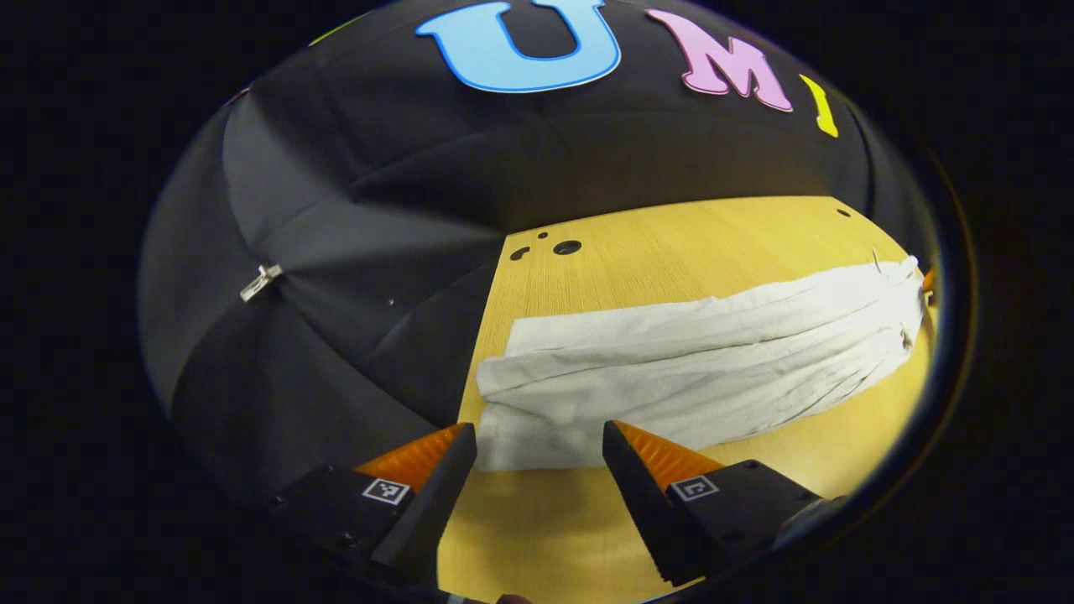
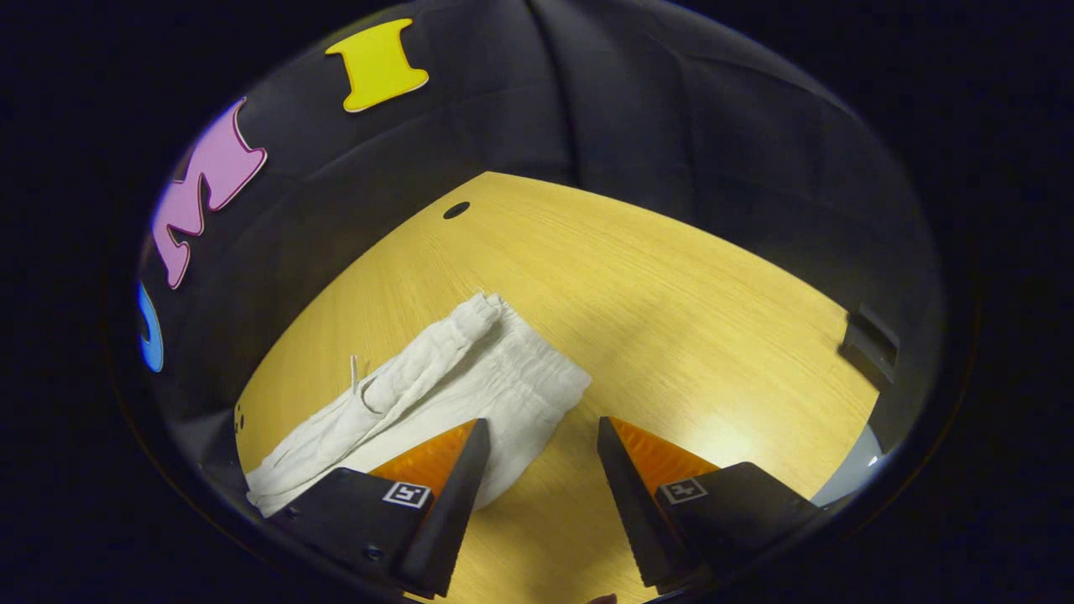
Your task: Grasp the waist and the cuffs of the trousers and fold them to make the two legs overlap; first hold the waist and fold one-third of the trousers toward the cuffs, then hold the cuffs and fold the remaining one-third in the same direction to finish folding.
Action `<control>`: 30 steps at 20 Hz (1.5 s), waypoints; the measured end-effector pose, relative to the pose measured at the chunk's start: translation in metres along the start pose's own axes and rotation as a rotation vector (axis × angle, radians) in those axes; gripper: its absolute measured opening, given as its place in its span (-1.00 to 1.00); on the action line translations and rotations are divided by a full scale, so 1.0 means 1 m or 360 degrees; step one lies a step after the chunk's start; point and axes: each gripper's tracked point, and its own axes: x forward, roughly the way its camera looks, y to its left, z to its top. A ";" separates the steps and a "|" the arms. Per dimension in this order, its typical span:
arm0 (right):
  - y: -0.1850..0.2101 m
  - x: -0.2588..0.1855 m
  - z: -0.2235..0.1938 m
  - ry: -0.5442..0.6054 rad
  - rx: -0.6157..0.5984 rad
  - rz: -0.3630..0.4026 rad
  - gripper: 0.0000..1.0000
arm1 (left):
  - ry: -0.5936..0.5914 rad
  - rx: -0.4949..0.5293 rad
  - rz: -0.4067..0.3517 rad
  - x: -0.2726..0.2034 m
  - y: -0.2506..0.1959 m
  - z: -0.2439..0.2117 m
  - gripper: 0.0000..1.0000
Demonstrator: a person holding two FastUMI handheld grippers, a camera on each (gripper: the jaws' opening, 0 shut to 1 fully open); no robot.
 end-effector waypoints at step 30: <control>0.045 -0.039 0.038 -0.0186 -0.0003 0.0271 -0.70 | 0.0127 -0.1748 -0.0287 0.064 -0.013 -0.025 0.84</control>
